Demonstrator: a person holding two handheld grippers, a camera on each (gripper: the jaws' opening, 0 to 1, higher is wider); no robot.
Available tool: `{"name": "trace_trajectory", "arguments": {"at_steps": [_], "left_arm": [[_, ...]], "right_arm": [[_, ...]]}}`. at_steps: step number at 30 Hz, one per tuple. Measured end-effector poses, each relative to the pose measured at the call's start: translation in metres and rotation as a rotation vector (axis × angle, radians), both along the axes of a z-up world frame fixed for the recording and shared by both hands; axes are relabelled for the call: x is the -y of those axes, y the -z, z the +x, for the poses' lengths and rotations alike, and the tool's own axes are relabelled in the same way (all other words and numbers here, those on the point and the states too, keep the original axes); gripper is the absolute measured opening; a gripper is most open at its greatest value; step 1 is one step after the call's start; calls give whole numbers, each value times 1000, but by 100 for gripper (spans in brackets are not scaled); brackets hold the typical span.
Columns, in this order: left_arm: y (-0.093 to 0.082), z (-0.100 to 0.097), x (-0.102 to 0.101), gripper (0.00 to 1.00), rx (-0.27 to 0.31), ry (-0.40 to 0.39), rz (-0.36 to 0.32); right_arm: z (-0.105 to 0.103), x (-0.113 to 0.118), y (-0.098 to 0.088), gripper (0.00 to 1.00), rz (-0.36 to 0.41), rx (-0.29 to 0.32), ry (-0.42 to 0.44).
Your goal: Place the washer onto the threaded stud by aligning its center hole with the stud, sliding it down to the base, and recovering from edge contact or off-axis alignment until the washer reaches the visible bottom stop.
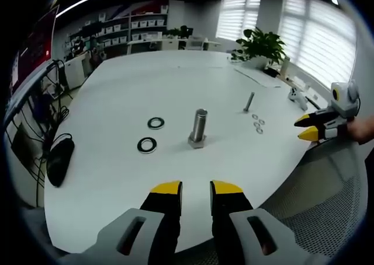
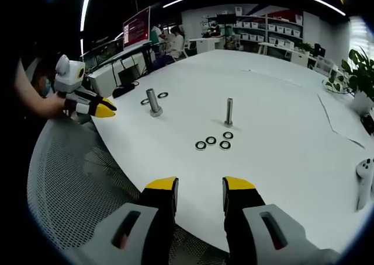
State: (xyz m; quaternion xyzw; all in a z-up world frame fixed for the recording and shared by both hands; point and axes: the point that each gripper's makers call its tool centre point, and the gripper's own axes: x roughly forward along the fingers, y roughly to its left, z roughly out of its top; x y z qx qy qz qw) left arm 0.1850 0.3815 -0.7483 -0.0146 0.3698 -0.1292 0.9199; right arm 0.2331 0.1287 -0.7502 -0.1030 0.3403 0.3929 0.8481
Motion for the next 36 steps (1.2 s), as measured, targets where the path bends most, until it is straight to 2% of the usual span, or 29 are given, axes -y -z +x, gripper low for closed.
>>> {"name": "trace_trajectory", "arguments": {"at_steps": [23, 28, 32, 36], "left_arm": [[7, -3, 2, 19, -46, 18, 4], [11, -7, 7, 20, -89, 26, -30], [9, -7, 9, 20, -89, 37, -35], [11, -6, 0, 21, -119, -3, -59]], "right_arm": [[0, 0, -1, 34, 12, -10, 9], [0, 0, -1, 35, 12, -15, 8], [0, 0, 0, 35, 12, -15, 3], [0, -1, -1, 35, 17, -17, 4]]}}
